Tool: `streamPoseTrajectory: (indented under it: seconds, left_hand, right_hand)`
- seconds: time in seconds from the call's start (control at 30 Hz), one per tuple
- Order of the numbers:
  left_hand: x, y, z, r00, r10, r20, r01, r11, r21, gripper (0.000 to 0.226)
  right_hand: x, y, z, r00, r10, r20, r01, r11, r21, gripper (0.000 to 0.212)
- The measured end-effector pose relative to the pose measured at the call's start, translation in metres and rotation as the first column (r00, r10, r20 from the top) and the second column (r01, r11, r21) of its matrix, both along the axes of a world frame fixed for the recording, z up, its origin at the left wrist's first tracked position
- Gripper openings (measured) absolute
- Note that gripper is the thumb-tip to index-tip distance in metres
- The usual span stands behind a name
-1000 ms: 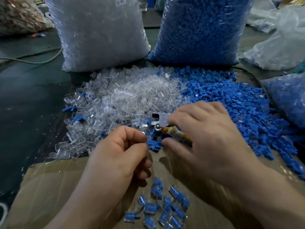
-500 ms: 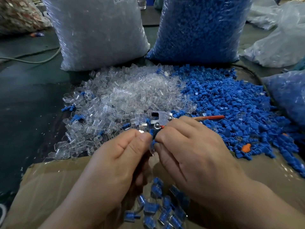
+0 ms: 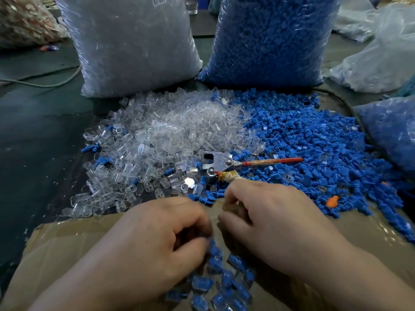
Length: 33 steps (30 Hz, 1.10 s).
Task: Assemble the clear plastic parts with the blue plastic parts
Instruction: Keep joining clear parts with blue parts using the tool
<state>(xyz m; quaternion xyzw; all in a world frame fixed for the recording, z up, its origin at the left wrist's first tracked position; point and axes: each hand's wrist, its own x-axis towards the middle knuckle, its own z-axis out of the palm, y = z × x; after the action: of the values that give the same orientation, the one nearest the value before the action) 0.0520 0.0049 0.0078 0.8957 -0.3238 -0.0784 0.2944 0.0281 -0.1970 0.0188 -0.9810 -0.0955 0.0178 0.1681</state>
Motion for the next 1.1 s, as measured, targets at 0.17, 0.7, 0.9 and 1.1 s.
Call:
streamPoseTrajectory:
  seconds: [0.17, 0.7, 0.9, 1.1]
  left_hand:
    - [-0.001, -0.004, -0.003, 0.988, 0.146, 0.051, -0.145, 0.989, -0.01, 0.017]
    - [0.009, -0.015, -0.015, 0.911, 0.363, 0.198, -0.379, 0.924, 0.052, 0.024]
    - [0.01, -0.012, -0.019, 0.907, 0.366, 0.208, -0.382, 0.923, 0.039, 0.015]
    - [0.01, -0.011, -0.021, 0.899, 0.382, 0.216, -0.376, 0.924, -0.07, 0.015]
  right_hand:
    - [0.009, 0.01, -0.01, 0.992, 0.064, 0.107, -0.054, 0.994, -0.099, 0.041]
    - [0.021, 0.02, -0.02, 0.99, 0.087, 0.115, -0.058, 0.97, -0.237, 0.024]
    - [0.021, 0.017, -0.016, 0.994, 0.105, 0.044, -0.094, 0.977, -0.193, 0.023]
    - [0.02, 0.016, -0.021, 0.984, 0.1, 0.148, -0.081, 0.988, -0.129, 0.021]
